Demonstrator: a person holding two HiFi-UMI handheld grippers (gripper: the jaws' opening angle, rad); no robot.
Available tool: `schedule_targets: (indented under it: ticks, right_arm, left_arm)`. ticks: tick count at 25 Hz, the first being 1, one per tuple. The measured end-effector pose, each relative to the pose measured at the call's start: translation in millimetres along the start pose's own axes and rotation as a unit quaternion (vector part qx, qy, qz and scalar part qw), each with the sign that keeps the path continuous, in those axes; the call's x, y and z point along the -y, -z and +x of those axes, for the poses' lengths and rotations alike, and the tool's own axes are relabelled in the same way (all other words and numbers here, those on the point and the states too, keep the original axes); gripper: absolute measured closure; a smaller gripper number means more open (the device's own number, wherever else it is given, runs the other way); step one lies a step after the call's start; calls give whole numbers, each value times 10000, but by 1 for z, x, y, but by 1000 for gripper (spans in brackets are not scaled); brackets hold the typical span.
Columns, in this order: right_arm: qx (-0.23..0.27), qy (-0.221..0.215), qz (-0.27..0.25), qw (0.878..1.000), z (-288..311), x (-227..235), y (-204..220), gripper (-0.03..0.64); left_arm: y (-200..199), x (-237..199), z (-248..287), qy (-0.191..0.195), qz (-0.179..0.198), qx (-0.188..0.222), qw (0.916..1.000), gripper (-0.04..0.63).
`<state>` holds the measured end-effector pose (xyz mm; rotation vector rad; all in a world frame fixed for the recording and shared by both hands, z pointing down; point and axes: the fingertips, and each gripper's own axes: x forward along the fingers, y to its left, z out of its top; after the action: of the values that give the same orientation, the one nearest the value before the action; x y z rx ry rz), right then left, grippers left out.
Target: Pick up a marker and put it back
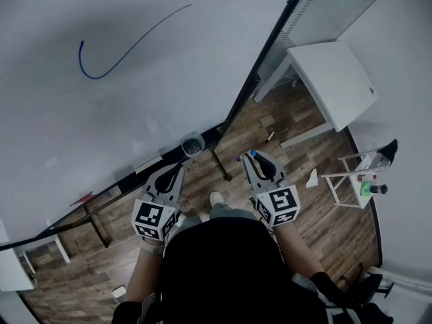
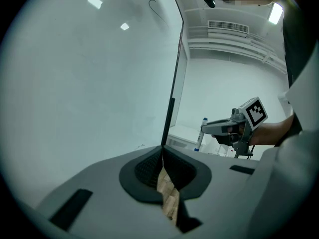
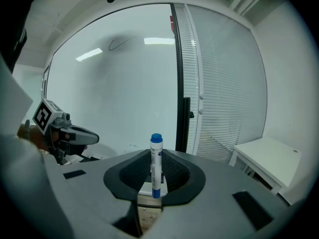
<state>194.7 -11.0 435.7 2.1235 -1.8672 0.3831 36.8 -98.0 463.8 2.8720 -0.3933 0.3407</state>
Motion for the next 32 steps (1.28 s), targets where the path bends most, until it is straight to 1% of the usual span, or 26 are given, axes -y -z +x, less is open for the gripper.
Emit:
schedule_targets:
  ticks: [5,8,12,17,21,28,32]
  right_arm:
    - [-60,92,109,9999,-13,10,15,525]
    - [-86,111,158,9998,-18,14,21,525]
    - [-134,88,196,9997,-19,18,25,525]
    - [-139,0,183,9997,-14,18,25,525]
    - [-128,-157,128,9997,-6,14,21,525]
    - [-14,-585,-38,9983,18,-7,4,525]
    - [99,-888,-145,9959,35,-22,-11,525]
  left_arm:
    - [5,17,11,185,91,-125,9997,572]
    - [8,22,15,189,75,-168,9997,572]
    - [4,28,18,232,184,-188,9994,572]
    - [4,23,15,73,184,-208,9996,572]
    - [5,20,8,-57,177,-219,9996,572]
    - [13,5,-12,-500,-2,-231,9985,572]
    - [17,2,-24,-696,16,-288,9972,572]
